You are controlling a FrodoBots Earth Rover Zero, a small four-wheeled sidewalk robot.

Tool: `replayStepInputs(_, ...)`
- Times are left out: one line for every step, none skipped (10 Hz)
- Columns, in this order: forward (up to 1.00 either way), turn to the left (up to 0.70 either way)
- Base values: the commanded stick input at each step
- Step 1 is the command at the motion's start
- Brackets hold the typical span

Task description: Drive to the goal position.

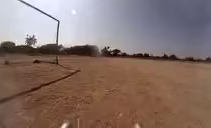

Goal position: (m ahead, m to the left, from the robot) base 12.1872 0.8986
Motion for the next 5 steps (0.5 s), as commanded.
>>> replayStepInputs(0.7, -0.02)
replayStepInputs(0.7, -0.02)
replayStepInputs(0.7, -0.02)
replayStepInputs(0.7, -0.02)
replayStepInputs(0.7, -0.02)
